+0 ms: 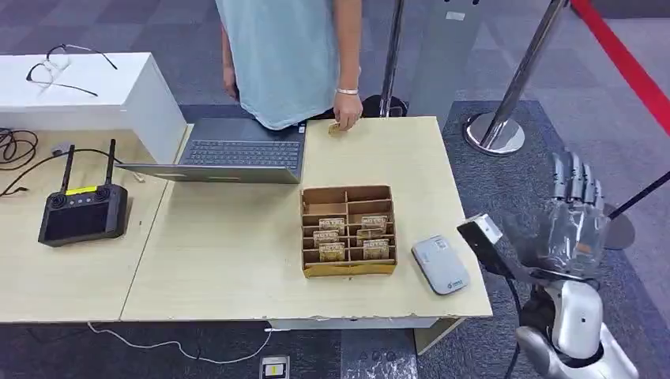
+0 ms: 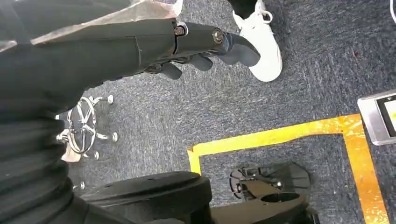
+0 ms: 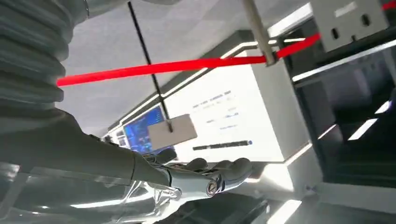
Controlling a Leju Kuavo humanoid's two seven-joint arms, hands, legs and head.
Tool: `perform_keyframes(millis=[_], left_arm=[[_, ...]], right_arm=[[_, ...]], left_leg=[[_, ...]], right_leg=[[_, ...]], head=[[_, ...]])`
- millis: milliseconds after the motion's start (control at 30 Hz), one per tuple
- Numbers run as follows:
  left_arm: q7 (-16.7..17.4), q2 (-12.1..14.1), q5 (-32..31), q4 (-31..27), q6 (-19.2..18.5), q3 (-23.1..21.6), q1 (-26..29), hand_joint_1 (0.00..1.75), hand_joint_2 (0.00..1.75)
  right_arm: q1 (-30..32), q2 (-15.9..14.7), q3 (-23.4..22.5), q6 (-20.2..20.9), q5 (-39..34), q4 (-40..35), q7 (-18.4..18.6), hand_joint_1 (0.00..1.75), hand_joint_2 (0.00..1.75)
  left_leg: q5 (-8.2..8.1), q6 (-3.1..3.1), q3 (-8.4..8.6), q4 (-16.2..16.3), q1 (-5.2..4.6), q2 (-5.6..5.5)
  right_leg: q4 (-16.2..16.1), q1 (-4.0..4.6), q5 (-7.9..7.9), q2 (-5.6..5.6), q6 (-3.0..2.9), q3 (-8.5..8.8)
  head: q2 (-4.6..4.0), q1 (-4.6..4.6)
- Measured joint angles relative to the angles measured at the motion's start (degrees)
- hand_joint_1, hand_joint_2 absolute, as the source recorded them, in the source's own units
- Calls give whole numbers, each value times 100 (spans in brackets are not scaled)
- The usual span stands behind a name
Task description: Pass the card to the sensor for recognition and then transmit it.
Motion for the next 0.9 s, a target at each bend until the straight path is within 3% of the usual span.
perform_keyframes(millis=[500, 900], left_arm=[[66, -20, 9, 0, 20, 7, 8, 0, 175], [179, -31, 63, 0, 30, 31, 7, 0, 175]], right_arm=[[1407, 129, -1306, -555, 267, -641, -160, 0, 175], [2073, 1099, -2551, -566, -186, -405, -1487, 0, 175]], left_leg=[[-1, 0, 1, 0, 0, 1], [-1, 0, 1, -2, 2, 1]], right_leg=[[-1, 0, -1, 0, -1, -1], [-2, 2, -3, 3, -1, -3]], head=[[0, 0], [0, 2]])
